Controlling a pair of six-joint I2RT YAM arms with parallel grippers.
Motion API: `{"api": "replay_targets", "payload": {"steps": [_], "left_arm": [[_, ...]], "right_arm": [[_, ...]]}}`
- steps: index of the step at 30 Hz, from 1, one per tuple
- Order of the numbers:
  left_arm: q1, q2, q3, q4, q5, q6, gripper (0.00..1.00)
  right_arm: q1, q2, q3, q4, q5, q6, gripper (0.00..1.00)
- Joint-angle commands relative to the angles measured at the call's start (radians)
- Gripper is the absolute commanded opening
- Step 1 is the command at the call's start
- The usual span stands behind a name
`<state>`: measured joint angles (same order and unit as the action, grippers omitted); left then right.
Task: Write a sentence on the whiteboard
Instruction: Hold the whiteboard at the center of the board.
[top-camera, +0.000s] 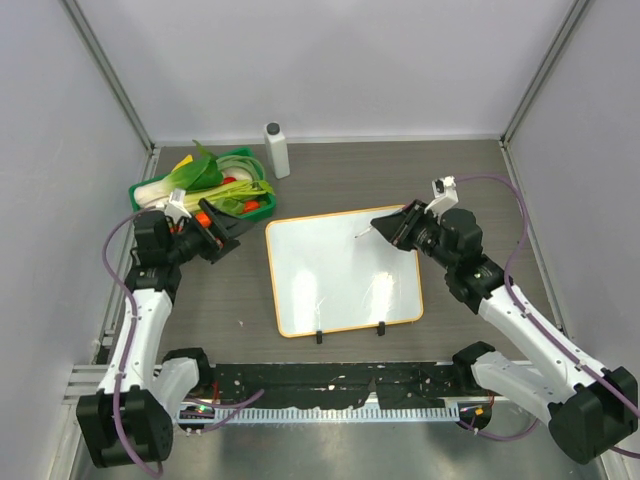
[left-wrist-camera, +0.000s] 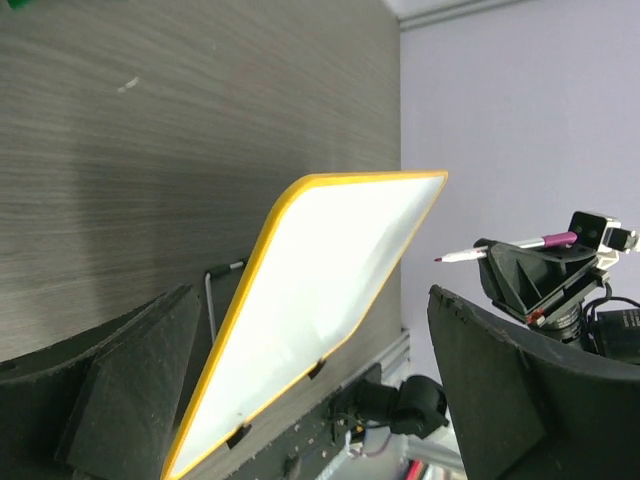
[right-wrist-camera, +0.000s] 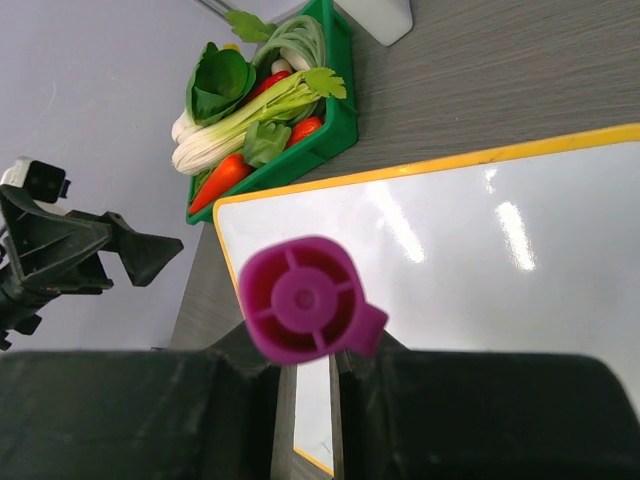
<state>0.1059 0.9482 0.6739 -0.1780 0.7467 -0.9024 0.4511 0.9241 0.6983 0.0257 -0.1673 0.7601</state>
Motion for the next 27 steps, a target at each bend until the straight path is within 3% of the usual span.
{"api": "replay_targets", "payload": {"steps": [1, 5, 12, 17, 27], "left_arm": [[0.014, -0.078, 0.052, -0.026, -0.082, 0.043, 0.99], [0.024, -0.089, 0.065, -0.090, -0.175, 0.053, 1.00], [0.028, -0.069, 0.029, -0.026, -0.118, 0.013, 1.00], [0.031, -0.063, -0.043, 0.070, 0.013, 0.000, 1.00], [0.031, -0.071, -0.063, -0.024, 0.055, 0.066, 1.00]], "right_arm": [[-0.003, -0.013, -0.003, 0.062, -0.014, 0.008, 0.02], [-0.003, -0.021, -0.005, 0.060, -0.011, 0.008, 0.01], [-0.003, -0.025, -0.010, 0.056, -0.008, -0.002, 0.02], [-0.003, -0.039, 0.004, 0.014, -0.008, -0.053, 0.02], [-0.003, -0.030, -0.008, 0.019, -0.009, -0.068, 0.01]]}}
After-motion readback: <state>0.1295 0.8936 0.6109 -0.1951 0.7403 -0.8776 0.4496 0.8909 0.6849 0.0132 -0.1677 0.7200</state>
